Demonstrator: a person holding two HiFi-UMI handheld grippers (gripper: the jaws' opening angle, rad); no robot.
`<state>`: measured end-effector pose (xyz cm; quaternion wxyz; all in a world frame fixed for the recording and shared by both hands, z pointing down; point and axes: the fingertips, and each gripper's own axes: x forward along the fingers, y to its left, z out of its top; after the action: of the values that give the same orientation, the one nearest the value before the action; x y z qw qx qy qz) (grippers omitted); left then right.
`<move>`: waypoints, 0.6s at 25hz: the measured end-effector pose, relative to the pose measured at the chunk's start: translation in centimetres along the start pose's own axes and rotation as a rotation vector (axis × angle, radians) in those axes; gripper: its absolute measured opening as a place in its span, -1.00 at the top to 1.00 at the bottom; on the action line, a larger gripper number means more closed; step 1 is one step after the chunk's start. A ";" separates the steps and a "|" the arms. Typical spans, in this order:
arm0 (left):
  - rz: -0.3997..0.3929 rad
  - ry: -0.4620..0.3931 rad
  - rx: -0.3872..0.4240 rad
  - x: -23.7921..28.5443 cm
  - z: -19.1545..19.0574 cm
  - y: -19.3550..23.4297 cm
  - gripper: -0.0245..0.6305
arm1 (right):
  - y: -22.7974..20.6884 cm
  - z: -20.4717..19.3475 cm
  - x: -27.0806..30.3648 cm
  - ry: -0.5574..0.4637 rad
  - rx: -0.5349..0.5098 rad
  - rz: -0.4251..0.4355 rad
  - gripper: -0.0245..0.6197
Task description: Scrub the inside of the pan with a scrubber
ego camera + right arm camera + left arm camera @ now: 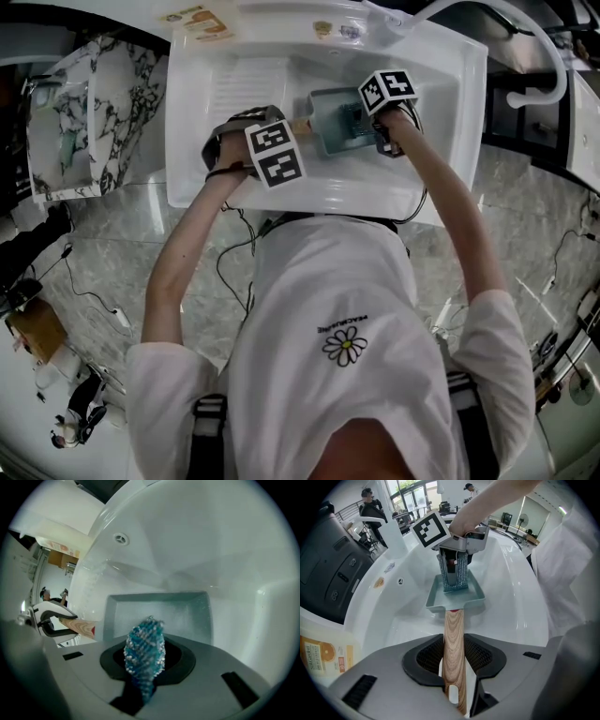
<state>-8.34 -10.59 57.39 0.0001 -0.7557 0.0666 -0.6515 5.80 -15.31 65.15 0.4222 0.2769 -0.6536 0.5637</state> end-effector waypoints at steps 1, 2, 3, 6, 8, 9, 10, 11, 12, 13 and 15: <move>0.002 0.000 0.002 0.0 0.0 0.0 0.49 | 1.0 0.1 0.1 -0.008 0.013 0.032 0.71; 0.004 0.000 0.003 0.0 0.0 0.0 0.49 | 2.0 0.2 0.2 -0.015 0.022 0.061 0.72; 0.005 0.000 0.004 0.0 0.0 0.0 0.49 | 2.9 0.3 0.3 -0.018 0.024 0.084 0.72; 0.008 0.005 0.006 0.0 0.0 0.0 0.49 | 5.1 0.6 0.6 -0.023 0.003 0.120 0.72; 0.009 0.006 0.008 0.1 0.0 0.0 0.49 | 6.3 0.8 0.7 -0.028 0.004 0.146 0.72; 0.010 0.005 0.008 0.1 0.0 -0.1 0.49 | 6.8 0.9 0.8 -0.031 0.007 0.158 0.72; 0.010 0.005 0.009 0.1 0.0 -0.1 0.49 | 7.2 0.9 0.8 -0.033 0.007 0.167 0.72; 0.010 0.004 0.009 0.1 0.1 -0.1 0.49 | 7.5 0.9 0.8 -0.033 0.004 0.172 0.72; 0.011 0.004 0.010 0.1 0.0 -0.1 0.49 | 7.8 1.0 0.8 -0.032 0.000 0.175 0.72; 0.011 0.004 0.011 0.0 0.0 -0.1 0.49 | 8.1 0.9 0.9 -0.032 -0.002 0.177 0.72; 0.011 0.005 0.010 0.0 0.0 -0.2 0.49 | 8.2 0.8 0.9 -0.035 0.003 0.180 0.72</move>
<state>-8.30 -10.39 57.45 0.0074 -0.7538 0.0673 -0.6537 -1.74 -14.29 61.79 0.3580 0.2274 -0.6822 0.5956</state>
